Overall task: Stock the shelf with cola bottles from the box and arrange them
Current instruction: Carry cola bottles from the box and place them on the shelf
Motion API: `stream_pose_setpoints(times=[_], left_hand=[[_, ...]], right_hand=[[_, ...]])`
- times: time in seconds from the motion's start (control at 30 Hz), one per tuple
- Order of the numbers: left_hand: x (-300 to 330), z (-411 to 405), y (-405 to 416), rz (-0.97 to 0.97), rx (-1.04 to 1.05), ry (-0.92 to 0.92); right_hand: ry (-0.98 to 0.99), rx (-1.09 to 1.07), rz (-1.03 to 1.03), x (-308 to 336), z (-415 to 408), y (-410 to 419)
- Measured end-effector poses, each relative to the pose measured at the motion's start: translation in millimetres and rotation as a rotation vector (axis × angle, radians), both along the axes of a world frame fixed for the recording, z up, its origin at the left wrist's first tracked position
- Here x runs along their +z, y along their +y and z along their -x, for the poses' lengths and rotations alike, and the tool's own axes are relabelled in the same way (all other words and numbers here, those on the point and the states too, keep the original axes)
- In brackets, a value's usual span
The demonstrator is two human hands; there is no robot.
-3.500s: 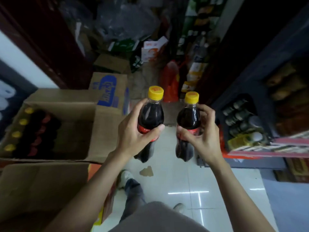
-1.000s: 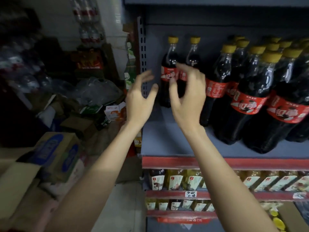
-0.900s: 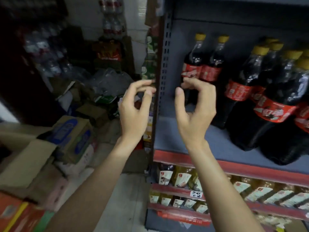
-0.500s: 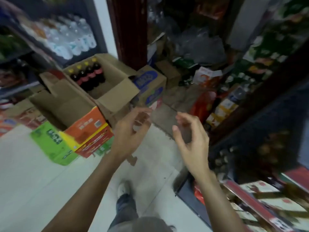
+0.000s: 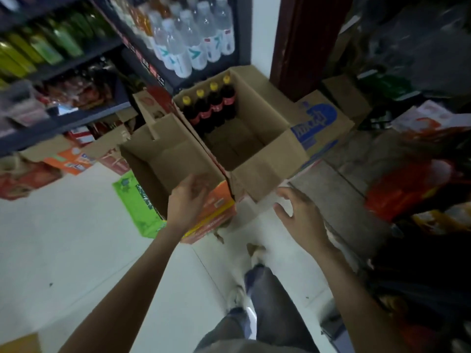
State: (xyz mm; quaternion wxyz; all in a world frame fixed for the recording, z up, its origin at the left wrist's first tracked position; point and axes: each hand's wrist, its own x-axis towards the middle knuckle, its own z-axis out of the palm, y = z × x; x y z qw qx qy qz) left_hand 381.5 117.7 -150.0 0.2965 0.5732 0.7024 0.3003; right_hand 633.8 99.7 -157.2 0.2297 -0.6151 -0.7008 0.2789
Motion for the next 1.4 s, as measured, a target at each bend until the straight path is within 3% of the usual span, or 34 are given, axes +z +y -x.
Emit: stream_pose_setpoints(times=[0.4, 0.77, 1.07, 1.23, 1.4], left_hand=[[-56.2, 53.2, 220.5, 0.08, 0.27, 0.004], [-141.6, 116.0, 373.8, 0.143, 0.218, 0.34], [-178.1, 138.7, 414.6, 0.17, 0.026, 0.732], [-178.1, 146.8, 405.8, 0.09, -0.017, 0.621], [-146.6, 148.2, 382.9, -0.205, -0.1, 0.448]], right_hand=[[0.105, 0.218, 0.009, -37.1, 74.7, 280.7], [0.092, 0.221, 0.037, -151.1, 196.4, 430.5], [-0.045, 0.164, 0.136, -226.4, 250.0, 476.3], [0.01, 0.129, 0.087, -221.0, 241.8, 465.3], [0.162, -0.008, -0.057, -173.1, 214.7, 428.7]])
